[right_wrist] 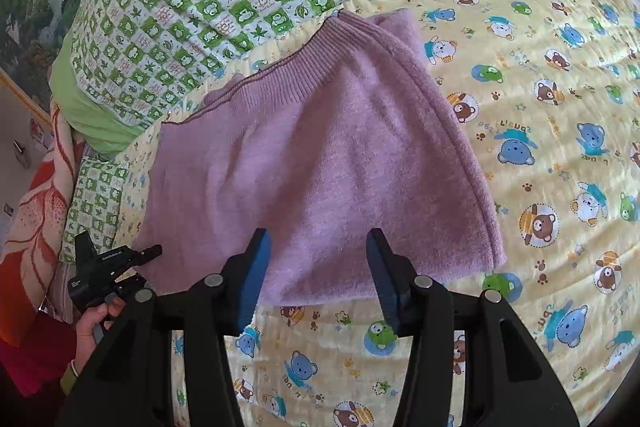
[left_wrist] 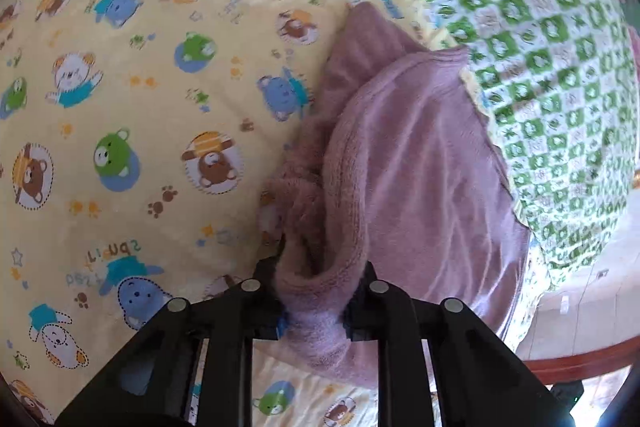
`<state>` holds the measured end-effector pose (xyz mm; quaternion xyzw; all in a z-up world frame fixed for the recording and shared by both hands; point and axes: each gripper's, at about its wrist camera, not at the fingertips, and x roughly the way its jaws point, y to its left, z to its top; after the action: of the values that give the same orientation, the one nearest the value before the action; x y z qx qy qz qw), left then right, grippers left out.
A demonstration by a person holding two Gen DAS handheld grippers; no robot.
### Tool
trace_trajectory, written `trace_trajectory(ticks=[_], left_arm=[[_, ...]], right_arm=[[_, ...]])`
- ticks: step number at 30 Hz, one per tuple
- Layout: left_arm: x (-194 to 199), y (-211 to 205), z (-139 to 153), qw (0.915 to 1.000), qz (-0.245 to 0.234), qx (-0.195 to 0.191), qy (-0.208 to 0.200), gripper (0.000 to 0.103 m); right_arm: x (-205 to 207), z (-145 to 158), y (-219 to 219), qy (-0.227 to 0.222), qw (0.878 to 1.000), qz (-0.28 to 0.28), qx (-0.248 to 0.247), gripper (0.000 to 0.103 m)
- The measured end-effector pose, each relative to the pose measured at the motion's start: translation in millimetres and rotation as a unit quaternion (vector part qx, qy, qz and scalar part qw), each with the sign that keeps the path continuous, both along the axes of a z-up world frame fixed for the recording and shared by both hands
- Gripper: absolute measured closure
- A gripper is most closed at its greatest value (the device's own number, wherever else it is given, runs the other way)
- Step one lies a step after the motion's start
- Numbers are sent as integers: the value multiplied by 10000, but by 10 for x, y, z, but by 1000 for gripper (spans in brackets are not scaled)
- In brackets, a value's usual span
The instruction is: Fold small clothes
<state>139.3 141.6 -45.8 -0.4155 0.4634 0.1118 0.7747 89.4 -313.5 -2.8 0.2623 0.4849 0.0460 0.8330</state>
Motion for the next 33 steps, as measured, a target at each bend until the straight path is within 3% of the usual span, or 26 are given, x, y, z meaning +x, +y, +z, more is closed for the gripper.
trace_trajectory(ticks=[5,9,12,16,21,24,28,33], left_arm=[[225,-416,453,9935,-841,445,-621,89],[412,-863,719,9816,-1511,382,-1104,90],[525,-1255,756,9690,-2097,219,-1286,90],[648,-1641,553,9582,-2641,218,-1081,90],[737,-1785,256,9581,-2760,91,-765,90],[769,-1786,237,9589,-2737,52,-744,90],[775,-1791,232,9593,-2729,52,-723,90],[726,-1739,245,9600,-2706,33,-713,90]], right_arm=[[33,0,-33,-10,10000,-48,31,52],[79,4,-22,-22,10000,-36,57,52],[172,10,-20,-54,9999,44,106,52],[401,-3,-33,-80,9995,187,261,52],[894,-100,69,16,9953,629,741,51],[1246,-204,261,149,9890,973,1104,36],[1681,-319,625,145,9747,1496,1656,36],[2145,-388,1073,158,9628,2026,1779,36]])
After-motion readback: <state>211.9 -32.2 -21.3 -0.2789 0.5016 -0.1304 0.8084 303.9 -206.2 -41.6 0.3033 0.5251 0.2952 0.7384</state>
